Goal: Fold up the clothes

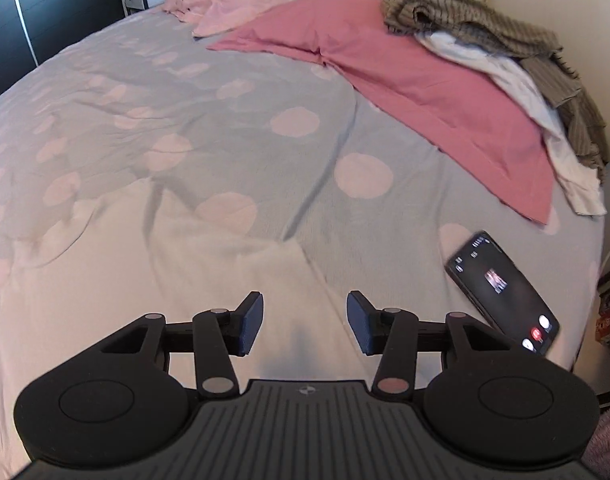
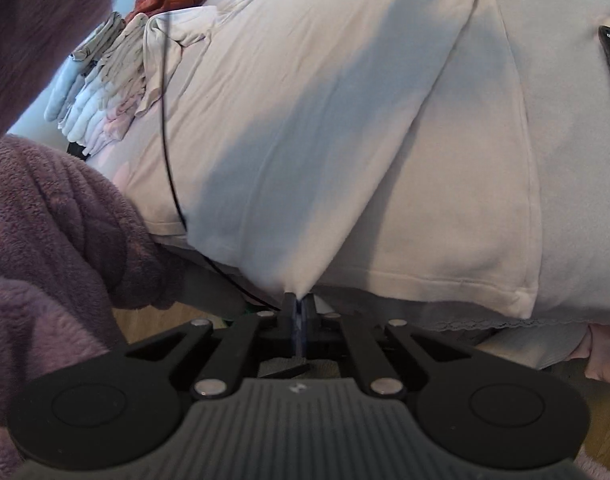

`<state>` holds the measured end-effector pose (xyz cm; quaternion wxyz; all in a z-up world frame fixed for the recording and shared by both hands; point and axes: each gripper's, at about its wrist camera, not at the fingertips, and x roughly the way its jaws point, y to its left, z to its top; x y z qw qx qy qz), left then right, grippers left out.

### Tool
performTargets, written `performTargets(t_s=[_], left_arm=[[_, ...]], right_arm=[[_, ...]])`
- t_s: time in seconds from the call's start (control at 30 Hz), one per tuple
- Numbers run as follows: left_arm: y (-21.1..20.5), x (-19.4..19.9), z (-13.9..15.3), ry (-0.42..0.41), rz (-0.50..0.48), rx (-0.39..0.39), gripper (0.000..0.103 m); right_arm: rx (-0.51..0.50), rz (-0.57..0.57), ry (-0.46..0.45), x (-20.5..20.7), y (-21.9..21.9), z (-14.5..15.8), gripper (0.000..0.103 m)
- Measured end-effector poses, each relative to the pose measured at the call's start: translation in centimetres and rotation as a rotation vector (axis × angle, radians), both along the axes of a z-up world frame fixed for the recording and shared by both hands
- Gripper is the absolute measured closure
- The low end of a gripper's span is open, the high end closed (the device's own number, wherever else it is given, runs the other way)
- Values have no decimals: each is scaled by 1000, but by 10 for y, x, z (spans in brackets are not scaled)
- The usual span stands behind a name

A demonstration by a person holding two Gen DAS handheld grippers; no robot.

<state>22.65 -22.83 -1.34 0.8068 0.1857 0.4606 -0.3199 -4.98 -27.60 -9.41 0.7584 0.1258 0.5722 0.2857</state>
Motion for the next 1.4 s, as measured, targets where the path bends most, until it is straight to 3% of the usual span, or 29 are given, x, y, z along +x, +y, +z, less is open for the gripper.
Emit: performTargets(t_s=[0.17,0.23,0.33,0.43,0.73,0.87,1.17,1.27,1.4], left_arm=[[-32,40,-35,58,21,100,69],[-39,50,-46,83,19,125,79],[-47,56,-54,85,6,171,92],[-49,57,-54,82,17,183,96],[-36,65,-24,111,101,70,97],[-37,71,-26,117,138,48,97],[-40,76,-38,129,190,16,96],[-38,76,-38,138,189,-5,91],[-32,67,-24,122,148,-40,76]], right_arm=[[26,-33,42,0,-16,-4,100],[45,-41,56,1,-18,-5,100],[53,-47,63,-1,-22,-5,100],[68,-54,65,-3,-26,-2,100],[30,-55,21,-11,-52,46,101],[-29,-62,53,-8,-71,57,101],[-145,-103,187,13,-104,7,101],[-182,-87,192,15,-102,-2,101],[-225,-80,215,17,-101,-8,95]])
